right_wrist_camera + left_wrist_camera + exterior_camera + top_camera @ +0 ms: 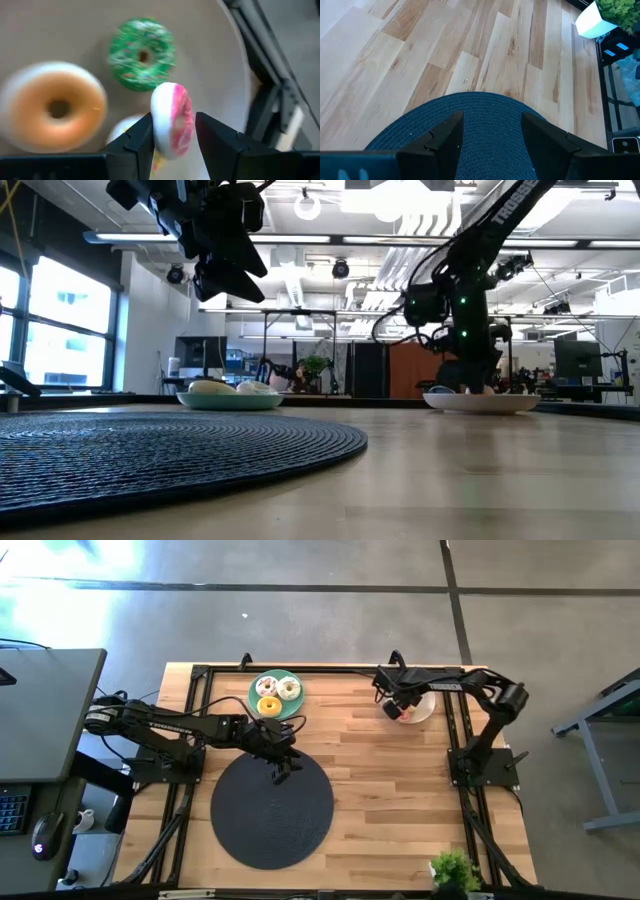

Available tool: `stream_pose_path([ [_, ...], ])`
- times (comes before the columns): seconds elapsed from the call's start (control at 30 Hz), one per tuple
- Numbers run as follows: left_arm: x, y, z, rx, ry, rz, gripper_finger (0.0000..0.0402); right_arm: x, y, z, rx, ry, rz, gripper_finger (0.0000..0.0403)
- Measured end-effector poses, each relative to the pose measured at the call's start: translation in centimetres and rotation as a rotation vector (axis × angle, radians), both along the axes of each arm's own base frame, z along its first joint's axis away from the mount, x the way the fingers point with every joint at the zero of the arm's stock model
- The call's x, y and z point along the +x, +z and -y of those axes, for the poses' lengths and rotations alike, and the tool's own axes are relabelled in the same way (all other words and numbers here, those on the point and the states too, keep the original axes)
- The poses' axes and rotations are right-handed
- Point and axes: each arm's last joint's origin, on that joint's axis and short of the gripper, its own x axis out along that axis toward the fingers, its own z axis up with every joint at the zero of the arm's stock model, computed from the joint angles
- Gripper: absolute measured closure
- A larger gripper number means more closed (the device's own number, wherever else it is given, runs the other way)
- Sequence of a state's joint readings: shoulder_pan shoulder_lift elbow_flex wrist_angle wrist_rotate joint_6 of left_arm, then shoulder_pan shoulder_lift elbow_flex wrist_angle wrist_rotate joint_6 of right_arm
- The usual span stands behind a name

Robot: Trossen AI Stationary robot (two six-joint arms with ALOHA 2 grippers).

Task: Pick & Place donuts
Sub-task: Put the small pink donut on the white plate, then return to Home Position

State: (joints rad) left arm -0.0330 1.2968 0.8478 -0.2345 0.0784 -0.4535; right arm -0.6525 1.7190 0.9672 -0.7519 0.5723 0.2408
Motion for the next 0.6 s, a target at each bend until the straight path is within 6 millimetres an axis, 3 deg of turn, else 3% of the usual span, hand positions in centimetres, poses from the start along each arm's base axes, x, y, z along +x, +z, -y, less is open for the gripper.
stream_pose_path([
  [0.33,0.0,0.0,0.0,0.000,0.000,0.000,0.0204,1.0,0.2,0.6,0.029,0.106,0.131,0.0265],
  [0.6,0.0,0.0,0.0,0.000,0.000,0.000,0.0204,0.4,3.9,0.1,-0.064,0.134,0.212,0.0265],
])
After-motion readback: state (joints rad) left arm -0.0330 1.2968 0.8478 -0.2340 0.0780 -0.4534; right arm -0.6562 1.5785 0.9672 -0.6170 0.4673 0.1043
